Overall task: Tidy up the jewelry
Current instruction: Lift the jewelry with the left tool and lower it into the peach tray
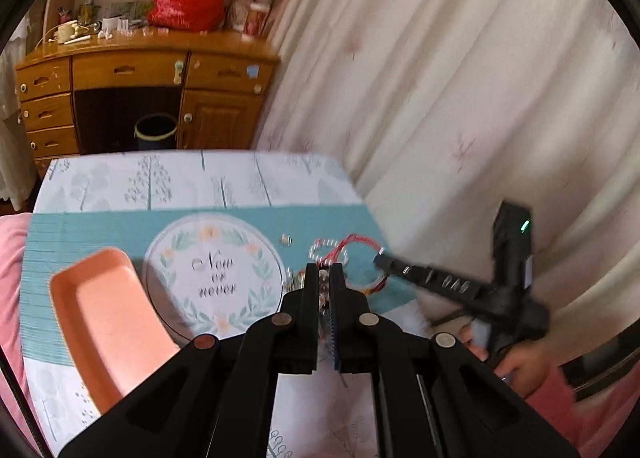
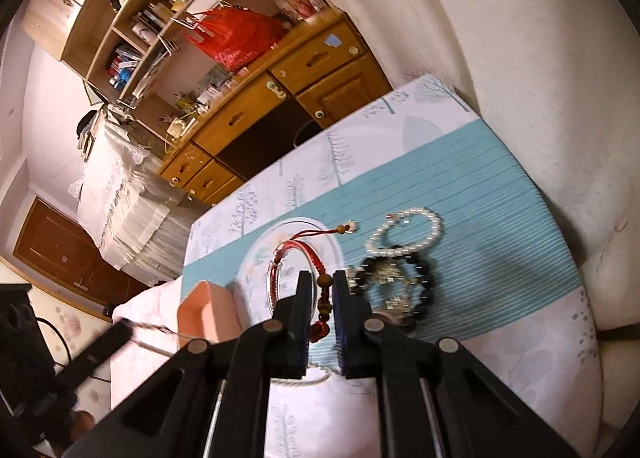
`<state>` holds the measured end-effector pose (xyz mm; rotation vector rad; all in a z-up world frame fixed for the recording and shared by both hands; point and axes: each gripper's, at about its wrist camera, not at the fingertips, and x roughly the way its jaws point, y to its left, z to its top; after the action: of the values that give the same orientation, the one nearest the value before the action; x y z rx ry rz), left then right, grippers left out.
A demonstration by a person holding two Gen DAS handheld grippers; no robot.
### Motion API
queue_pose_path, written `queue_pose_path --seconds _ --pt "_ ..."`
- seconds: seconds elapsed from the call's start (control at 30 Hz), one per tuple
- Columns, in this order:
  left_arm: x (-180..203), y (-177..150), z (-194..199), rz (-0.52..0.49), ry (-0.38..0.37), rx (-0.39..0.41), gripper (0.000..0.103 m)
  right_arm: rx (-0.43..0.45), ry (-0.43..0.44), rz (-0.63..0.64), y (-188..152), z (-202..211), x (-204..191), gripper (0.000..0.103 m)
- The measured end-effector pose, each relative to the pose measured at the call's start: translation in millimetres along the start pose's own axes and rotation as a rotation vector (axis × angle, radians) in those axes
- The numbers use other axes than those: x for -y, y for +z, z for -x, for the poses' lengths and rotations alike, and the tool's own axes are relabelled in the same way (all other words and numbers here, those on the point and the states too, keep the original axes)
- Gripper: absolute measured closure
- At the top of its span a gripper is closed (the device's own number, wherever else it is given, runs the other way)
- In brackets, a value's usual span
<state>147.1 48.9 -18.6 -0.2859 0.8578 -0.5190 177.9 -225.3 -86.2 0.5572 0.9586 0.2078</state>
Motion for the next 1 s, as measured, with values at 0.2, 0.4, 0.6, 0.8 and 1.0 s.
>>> queue_pose_path --seconds 0.2,0.4,0.6,0.8,1.0 --pt "-19.1 21.0 54.8 -0.003 0.034 0.076 0.101 0.021 0.049 0.045 -12.0 -0.3 -44.8 0.093" --pt "-52.8 25.8 84.7 0.004 0.143 0.108 0.101 0.021 0.114 0.109 -23.8 -16.8 -92.5 0.093" --pt "-97.4 5.7 68.8 0.053 0.227 0.039 0.1 -0.023 0.138 0.171 -42.0 -48.9 -127.9 0.093" --pt "-139.8 -25.7 29.1 0.144 0.291 -0.127 0.1 -0.116 0.133 0.211 -69.2 -90.1 -146.4 0.093" --pt "-163.0 -49.7 -3.8 0.172 0.41 -0.252 0.094 -0.228 0.102 0.226 -99.3 -130.0 -148.6 0.093"
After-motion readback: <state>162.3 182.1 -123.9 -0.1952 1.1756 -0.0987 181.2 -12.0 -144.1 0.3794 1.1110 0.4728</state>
